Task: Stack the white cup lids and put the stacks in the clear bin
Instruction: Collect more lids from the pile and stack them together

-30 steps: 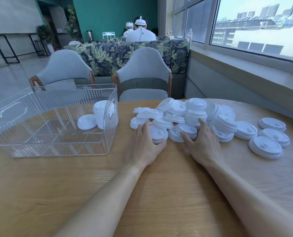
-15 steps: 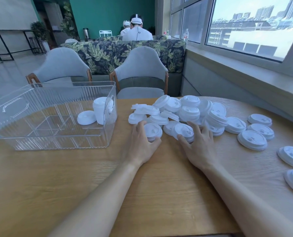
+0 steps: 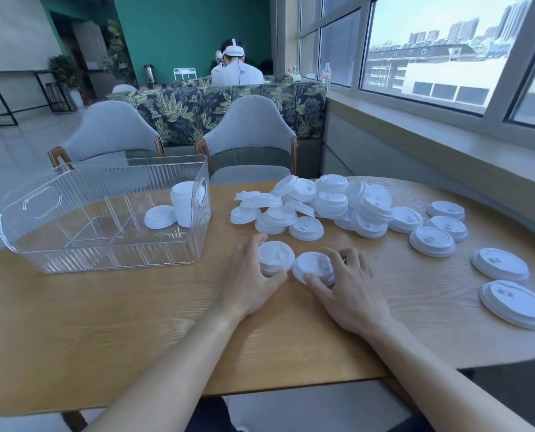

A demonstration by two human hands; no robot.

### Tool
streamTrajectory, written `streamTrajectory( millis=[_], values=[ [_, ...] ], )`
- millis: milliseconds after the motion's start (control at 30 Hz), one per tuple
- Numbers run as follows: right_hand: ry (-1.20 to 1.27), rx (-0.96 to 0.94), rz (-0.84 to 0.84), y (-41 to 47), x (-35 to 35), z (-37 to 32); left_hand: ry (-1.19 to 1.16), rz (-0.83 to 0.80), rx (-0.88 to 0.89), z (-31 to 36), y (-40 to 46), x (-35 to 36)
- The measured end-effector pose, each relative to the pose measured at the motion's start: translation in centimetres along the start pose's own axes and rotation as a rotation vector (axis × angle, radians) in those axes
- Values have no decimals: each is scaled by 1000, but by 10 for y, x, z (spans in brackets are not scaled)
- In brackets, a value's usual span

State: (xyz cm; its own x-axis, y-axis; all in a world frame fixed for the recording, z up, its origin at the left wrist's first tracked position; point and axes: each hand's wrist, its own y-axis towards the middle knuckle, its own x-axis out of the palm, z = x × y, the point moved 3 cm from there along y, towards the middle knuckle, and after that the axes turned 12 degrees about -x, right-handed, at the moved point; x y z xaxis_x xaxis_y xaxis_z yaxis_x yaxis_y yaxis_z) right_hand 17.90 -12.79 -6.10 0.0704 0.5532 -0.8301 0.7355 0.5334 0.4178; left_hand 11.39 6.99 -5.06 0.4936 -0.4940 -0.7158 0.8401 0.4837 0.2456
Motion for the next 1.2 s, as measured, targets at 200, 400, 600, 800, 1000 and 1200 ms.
streamTrajectory(
  millis=[200,400,600,800,1000,1200],
  values=[
    [-23,-5,-42,-2,-2,-3,84,0,-6,-3,-7,-5],
    [4,-11,-61,1,-4,0,177,-48,2,1,-6,-4],
    [233,-75,-135,12,-10,17,188,-65,-10,-2,-4,-1],
    [299,-50,-104,11,-8,19,216,17,-76,-9,0,0],
    [143,-65,-62,7,-5,16,188,27,-106,-6,-2,-3],
    [232,-81,-94,6,-9,15,158,24,-130,-9,-1,-3]
  ],
)
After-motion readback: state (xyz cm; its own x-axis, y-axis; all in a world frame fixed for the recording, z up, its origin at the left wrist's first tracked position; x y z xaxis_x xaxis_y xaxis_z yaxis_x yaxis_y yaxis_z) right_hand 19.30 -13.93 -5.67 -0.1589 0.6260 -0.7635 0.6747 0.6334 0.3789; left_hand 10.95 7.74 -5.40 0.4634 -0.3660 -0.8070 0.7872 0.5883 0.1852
